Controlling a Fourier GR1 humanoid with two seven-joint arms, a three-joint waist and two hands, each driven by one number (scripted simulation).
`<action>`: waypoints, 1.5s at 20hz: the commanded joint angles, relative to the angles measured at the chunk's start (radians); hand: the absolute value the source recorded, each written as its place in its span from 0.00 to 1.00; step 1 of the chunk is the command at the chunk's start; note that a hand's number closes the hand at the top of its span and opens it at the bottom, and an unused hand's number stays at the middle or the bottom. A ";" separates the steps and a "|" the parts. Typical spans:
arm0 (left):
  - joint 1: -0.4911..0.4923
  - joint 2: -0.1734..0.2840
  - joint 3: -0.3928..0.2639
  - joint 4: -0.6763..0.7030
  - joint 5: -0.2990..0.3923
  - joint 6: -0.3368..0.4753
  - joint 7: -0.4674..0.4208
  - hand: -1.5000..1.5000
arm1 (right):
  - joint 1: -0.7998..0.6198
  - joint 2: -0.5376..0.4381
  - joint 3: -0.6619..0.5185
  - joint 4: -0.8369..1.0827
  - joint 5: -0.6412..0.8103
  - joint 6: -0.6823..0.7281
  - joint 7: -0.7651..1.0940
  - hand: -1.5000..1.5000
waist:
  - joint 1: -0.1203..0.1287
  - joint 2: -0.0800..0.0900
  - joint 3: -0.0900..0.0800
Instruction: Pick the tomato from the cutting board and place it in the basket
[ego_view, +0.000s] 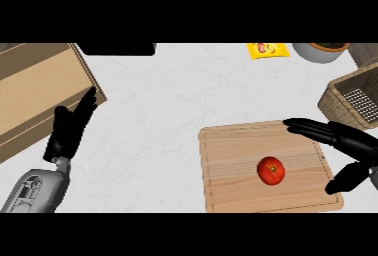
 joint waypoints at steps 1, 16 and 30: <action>0.009 0.018 0.032 -0.033 -0.002 -0.015 0.013 0.50 | -0.071 0.049 0.000 0.133 0.052 0.057 -0.123 0.00 | 0.005 0.000 0.000; 0.032 -0.036 0.072 -0.007 -0.059 -0.058 -0.028 0.50 | -0.006 0.166 -0.023 0.073 0.159 0.044 -0.063 0.00 | -0.006 -0.001 0.000; 0.123 -0.093 0.064 -0.147 -0.109 -0.062 0.032 0.50 | 0.031 0.263 -0.030 0.011 0.258 0.075 0.032 0.00 | -0.004 -0.003 0.000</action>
